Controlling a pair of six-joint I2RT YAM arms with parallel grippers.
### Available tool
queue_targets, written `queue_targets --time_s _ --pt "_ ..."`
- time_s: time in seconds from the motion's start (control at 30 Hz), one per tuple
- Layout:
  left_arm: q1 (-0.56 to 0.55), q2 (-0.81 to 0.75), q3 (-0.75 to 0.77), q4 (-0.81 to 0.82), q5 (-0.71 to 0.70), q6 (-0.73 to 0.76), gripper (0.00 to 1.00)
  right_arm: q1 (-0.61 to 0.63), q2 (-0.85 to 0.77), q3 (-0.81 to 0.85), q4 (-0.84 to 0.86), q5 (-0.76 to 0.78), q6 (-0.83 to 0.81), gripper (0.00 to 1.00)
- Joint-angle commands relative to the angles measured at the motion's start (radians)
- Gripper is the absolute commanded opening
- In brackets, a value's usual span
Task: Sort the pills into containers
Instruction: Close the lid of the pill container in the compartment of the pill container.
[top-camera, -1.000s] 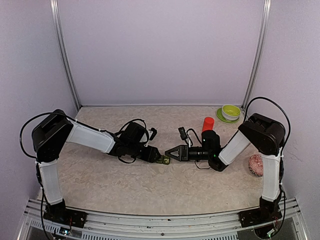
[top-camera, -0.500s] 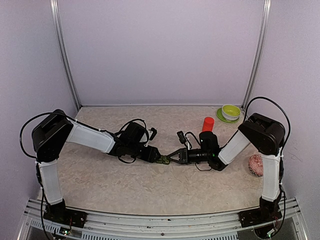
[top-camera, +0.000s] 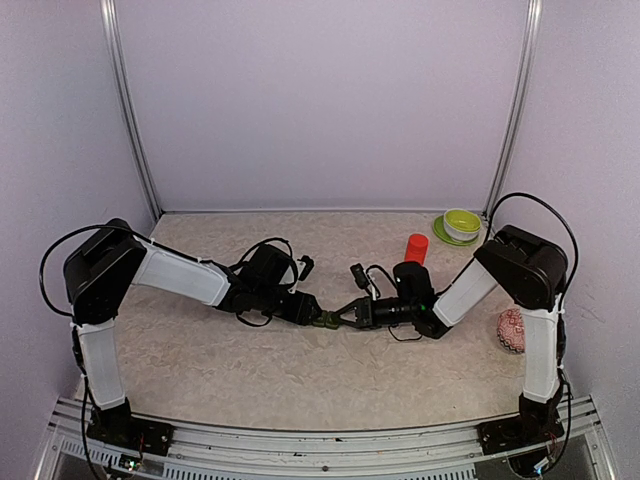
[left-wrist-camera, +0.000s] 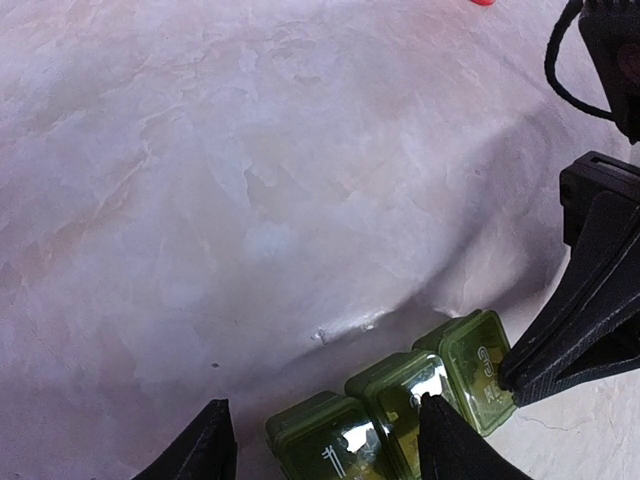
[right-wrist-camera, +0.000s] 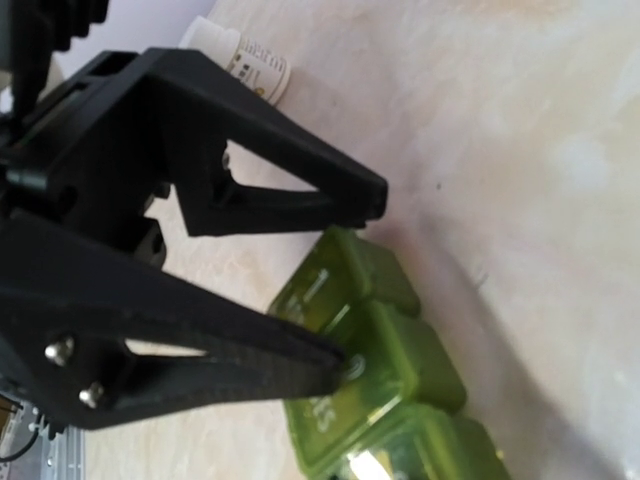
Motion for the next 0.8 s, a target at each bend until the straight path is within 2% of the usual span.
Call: queue_targets --time_s 0.0,0.17,0.77 --pt "0.008 0.024 -0.019 -0.048 -0.013 0.005 0.60 0.011 0.028 0.028 -0.063 0.010 -0.027 0.00" --pt "0.010 0.022 -0.020 -0.050 -0.016 0.004 0.60 0.024 0.035 0.047 -0.120 0.014 -0.062 0.00" --pt "0.016 0.026 -0.020 -0.050 -0.014 0.003 0.60 0.036 0.037 -0.033 -0.096 0.037 -0.053 0.00"
